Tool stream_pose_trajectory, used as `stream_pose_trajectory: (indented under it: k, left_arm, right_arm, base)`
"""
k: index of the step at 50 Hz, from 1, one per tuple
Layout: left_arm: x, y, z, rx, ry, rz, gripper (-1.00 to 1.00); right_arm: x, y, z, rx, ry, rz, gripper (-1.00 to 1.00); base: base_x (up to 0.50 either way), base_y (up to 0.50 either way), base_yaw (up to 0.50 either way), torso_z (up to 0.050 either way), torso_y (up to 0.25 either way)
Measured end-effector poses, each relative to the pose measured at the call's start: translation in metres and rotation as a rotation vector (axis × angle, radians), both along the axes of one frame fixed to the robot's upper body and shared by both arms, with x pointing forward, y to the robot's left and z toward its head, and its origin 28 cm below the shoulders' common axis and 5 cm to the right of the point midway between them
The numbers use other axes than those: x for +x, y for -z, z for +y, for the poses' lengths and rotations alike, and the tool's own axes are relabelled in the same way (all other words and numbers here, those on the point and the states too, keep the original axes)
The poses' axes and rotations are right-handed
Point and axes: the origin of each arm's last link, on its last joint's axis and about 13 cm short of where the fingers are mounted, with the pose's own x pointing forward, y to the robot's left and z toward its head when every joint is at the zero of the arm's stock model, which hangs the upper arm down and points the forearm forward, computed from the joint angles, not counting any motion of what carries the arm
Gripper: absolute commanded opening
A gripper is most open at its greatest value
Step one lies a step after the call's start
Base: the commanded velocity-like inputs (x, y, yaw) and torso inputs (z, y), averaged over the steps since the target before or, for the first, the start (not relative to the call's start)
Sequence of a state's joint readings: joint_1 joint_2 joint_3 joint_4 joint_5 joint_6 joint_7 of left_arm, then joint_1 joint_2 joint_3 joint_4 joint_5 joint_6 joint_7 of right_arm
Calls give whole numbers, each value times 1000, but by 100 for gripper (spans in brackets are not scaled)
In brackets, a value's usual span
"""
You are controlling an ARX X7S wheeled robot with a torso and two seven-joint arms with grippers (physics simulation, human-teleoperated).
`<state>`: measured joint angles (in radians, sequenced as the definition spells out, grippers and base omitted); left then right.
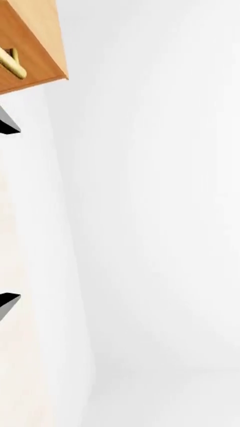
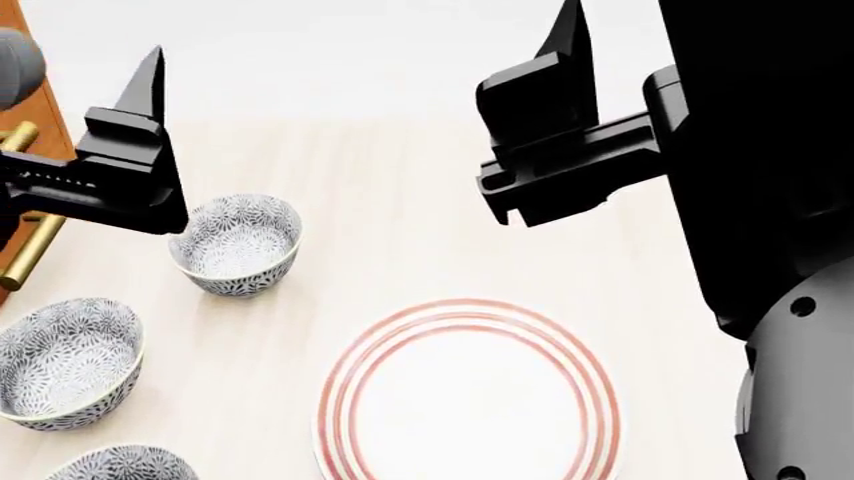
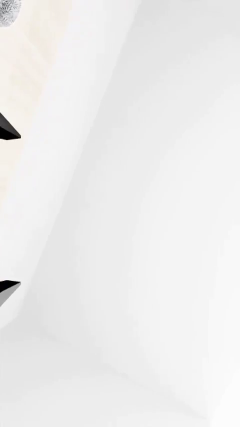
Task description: Put the bowl at the front on the plate.
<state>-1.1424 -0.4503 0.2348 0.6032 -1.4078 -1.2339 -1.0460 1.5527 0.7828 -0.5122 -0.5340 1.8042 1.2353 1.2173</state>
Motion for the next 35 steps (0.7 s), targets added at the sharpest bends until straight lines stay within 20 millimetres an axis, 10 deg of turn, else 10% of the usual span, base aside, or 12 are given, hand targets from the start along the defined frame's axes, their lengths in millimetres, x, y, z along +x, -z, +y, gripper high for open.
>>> stream_pose_trajectory:
  k: [35]
  left_arm:
    - [4,41,-3,39,9,221,100]
  right_arm:
    - [-1,5,-2,8,6,-2,100]
  base:
    - [0,0,0,0,0]
